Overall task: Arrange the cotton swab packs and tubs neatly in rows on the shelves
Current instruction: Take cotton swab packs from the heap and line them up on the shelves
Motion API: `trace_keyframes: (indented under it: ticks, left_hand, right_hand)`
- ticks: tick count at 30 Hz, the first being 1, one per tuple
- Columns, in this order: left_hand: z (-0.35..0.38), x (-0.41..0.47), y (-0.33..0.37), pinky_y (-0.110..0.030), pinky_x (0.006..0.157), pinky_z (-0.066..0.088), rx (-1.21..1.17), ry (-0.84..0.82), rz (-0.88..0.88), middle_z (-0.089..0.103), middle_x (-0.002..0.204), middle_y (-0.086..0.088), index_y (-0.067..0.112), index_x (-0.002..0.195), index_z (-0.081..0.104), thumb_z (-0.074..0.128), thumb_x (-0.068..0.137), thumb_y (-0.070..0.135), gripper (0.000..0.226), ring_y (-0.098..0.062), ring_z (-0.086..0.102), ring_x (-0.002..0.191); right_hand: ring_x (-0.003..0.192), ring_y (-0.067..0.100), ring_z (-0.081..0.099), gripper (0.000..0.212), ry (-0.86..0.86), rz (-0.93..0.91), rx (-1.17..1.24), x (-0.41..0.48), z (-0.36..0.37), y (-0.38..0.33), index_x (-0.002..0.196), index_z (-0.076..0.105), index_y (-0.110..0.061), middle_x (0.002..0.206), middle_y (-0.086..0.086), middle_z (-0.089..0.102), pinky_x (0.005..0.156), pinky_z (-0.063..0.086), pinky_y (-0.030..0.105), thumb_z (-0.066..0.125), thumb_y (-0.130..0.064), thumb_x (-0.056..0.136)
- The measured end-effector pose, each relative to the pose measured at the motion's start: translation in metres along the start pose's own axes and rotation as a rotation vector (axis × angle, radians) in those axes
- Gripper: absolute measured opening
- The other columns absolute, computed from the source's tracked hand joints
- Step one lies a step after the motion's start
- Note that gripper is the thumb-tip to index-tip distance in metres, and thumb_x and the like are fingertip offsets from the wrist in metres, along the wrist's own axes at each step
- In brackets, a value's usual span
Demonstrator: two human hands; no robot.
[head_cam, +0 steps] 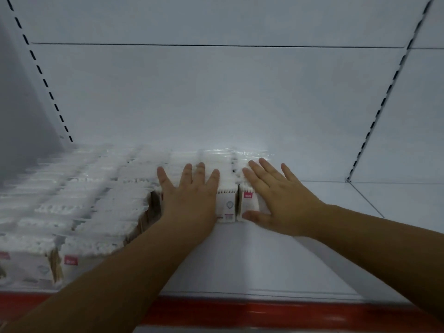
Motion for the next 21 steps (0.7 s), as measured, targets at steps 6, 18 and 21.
trace_keyframes:
  ticks: [6, 18, 21]
  left_hand:
    - [-0.028, -0.014, 0.0, -0.066, 0.11, -0.009, -0.067, -0.096, -0.018, -0.035, 0.154, -0.004, 0.029, 0.144, -0.033, 0.032, 0.083, 0.079, 0.102, -0.028, -0.03, 0.143]
    - [-0.238, 0.03, 0.324, -0.042, 0.121, 0.005, -0.202, -0.058, 0.514, 0.008, 0.162, 0.0, 0.021, 0.155, 0.01, 0.021, 0.096, 0.064, 0.073, -0.019, 0.009, 0.149]
    - [-0.281, 0.01, 0.436, -0.043, 0.12, 0.004, -0.279, -0.01, 0.63, 0.005, 0.163, -0.002, 0.018, 0.155, 0.01, 0.02, 0.098, 0.061, 0.072, -0.02, 0.004, 0.15]
  right_hand:
    - [0.146, 0.018, -0.021, 0.086, 0.128, 0.021, 0.211, -0.033, -0.027, 0.015, 0.153, -0.006, -0.02, 0.159, 0.002, -0.018, 0.117, -0.013, 0.034, 0.028, -0.068, 0.09]
    - [0.149, 0.017, -0.001, 0.076, -0.184, 0.65, -0.073, -0.311, -0.133, 0.277, 0.154, 0.011, -0.023, 0.162, 0.001, 0.003, 0.12, 0.007, 0.04, 0.036, -0.063, 0.094]
    - [0.149, 0.018, -0.001, 0.077, -0.167, 0.814, -0.103, -0.404, -0.155, 0.331, 0.154, 0.011, -0.023, 0.162, 0.0, 0.004, 0.12, 0.007, 0.042, 0.035, -0.064, 0.093]
Point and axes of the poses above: each hand's wrist, its own x-axis towards the middle knuckle, its own z-axis out of the palm, y = z × x, the point moved 2 cm from there along x, towards the middle knuckle
